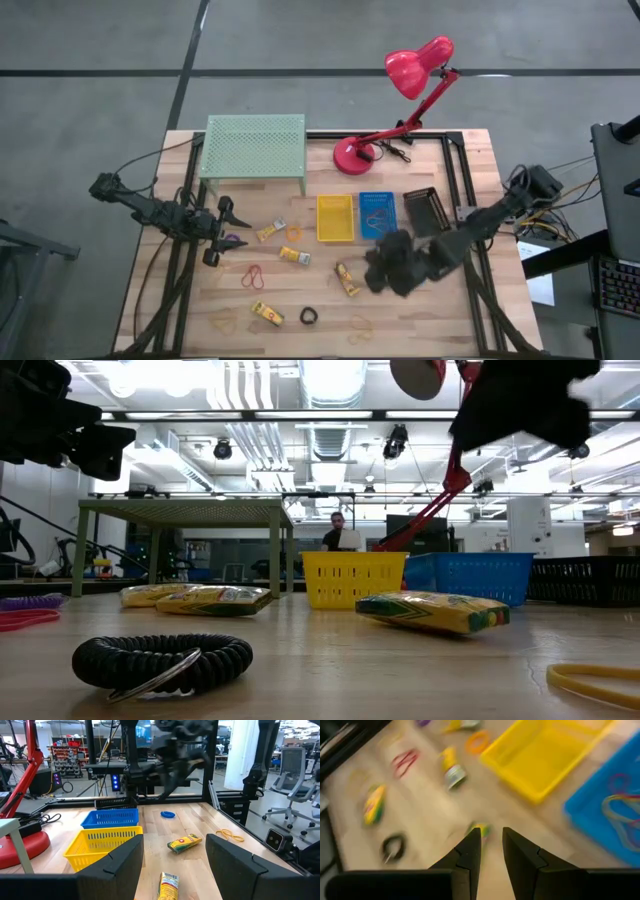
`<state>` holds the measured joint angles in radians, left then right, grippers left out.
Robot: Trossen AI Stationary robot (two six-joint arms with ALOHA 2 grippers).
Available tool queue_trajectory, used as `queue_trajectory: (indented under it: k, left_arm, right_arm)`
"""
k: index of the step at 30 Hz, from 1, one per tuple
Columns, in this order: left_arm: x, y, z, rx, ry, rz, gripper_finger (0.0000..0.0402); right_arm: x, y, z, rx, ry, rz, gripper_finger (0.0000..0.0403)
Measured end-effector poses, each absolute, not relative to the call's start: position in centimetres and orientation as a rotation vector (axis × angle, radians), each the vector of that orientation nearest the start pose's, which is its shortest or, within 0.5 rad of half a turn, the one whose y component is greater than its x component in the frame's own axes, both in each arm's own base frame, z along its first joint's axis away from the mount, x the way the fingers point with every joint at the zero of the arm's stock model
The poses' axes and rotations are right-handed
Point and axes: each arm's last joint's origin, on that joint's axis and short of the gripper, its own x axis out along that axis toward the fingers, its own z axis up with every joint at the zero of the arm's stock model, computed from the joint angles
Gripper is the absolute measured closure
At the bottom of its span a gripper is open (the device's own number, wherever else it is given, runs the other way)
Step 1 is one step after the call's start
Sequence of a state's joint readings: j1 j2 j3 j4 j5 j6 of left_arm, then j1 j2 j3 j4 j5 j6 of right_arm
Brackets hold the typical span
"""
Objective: Pick & Place Office Desk Supplies
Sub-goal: Put the bottom right yellow rubber band into the blue basket
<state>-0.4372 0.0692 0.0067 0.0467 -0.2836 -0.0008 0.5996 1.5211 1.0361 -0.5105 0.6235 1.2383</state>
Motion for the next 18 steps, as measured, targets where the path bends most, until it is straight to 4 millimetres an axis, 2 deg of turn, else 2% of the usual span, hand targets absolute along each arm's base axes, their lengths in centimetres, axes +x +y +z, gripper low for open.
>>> queue_trajectory:
  k: [6,11,18]
  left_arm:
    - [9.4,-3.5,16.5,0.005,0.015,-0.153,0.0183]
    - [9.4,-3.5,16.5,0.005,0.015,-0.154,0.0183]
    - [9.4,-3.5,16.5,0.005,0.015,-0.154,0.0183]
  right_arm:
    - [26.4,20.3,22.3,0.497,0.723,-0.419,0.0326]
    - [27.3,23.4,20.8,0.402,0.789,-0.417,0.0327]
    - [29.4,27.8,19.1,0.406,0.844,-0.355,0.0319]
